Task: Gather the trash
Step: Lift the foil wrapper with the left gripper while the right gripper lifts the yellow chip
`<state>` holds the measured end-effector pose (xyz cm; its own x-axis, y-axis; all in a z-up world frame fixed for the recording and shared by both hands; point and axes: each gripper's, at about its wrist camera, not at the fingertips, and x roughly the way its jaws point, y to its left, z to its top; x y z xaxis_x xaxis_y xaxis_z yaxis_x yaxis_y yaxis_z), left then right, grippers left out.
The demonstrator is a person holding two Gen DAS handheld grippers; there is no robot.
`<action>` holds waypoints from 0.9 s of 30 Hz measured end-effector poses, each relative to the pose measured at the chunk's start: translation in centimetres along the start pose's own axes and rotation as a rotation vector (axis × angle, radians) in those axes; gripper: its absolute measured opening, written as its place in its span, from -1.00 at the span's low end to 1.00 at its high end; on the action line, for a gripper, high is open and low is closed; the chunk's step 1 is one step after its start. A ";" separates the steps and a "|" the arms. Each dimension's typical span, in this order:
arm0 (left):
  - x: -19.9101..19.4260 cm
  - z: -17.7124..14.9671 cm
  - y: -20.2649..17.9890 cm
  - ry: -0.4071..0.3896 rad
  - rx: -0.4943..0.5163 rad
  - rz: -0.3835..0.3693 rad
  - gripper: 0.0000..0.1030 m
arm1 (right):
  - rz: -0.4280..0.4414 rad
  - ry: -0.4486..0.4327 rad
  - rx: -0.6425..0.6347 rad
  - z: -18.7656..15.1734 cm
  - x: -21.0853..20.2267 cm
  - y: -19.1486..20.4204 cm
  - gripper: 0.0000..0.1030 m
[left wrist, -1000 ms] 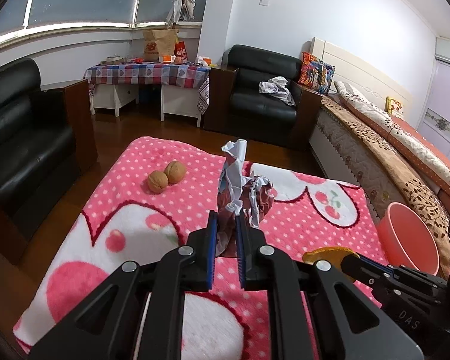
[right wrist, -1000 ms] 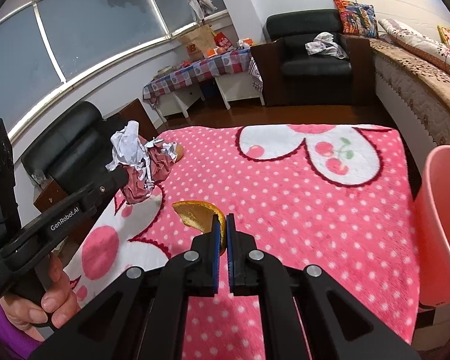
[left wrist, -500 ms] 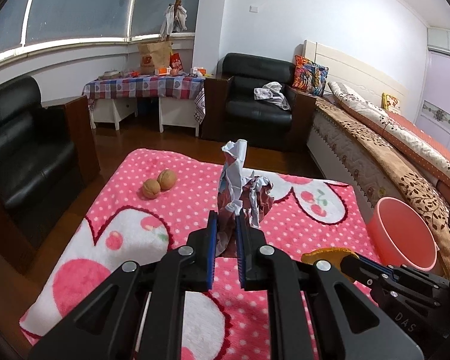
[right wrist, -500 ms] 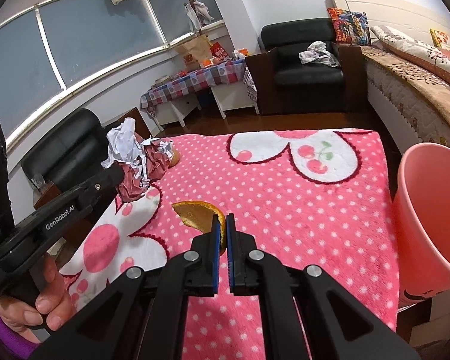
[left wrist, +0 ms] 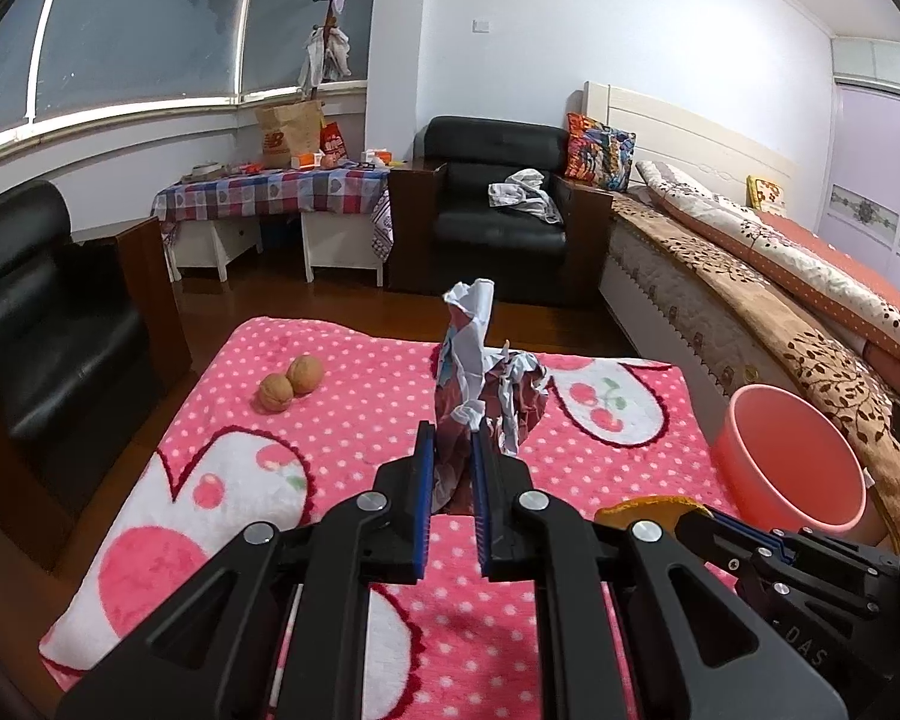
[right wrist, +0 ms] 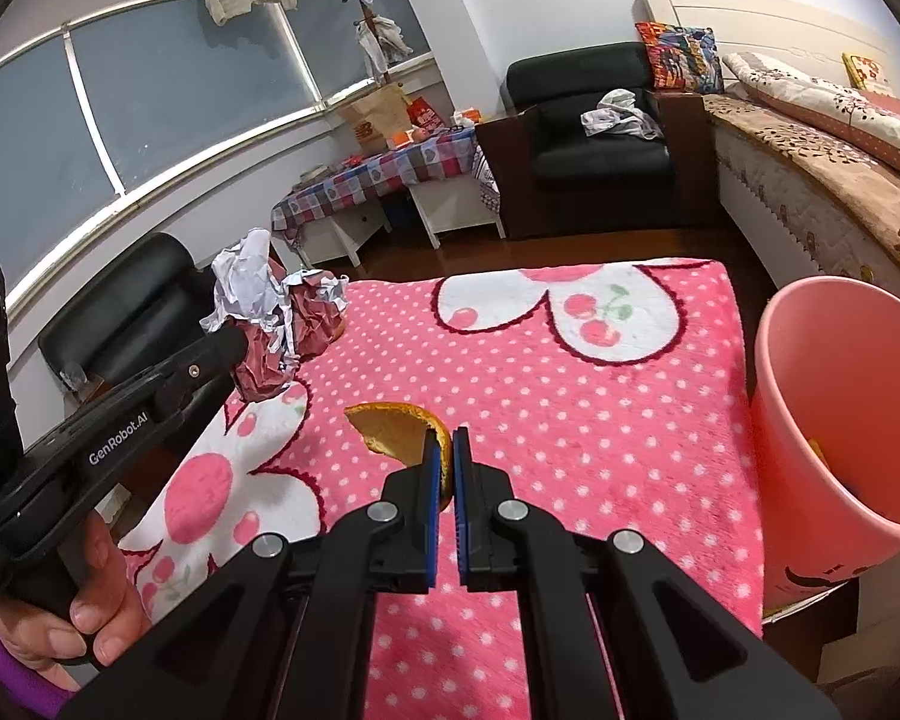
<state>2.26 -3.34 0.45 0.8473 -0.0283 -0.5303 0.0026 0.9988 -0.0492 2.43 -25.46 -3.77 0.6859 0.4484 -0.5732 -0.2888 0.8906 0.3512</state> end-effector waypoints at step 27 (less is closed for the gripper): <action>-0.1 0.3 -5.3 -0.030 0.095 -0.028 -0.79 | -0.039 -0.045 0.071 -0.4 -2.9 -3.9 -0.93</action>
<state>2.29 -8.65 1.06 0.8616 -0.0564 -0.5044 0.0757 0.9970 0.0179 1.28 -30.26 -3.78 0.7253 0.4081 -0.5545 -0.2138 0.8991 0.3820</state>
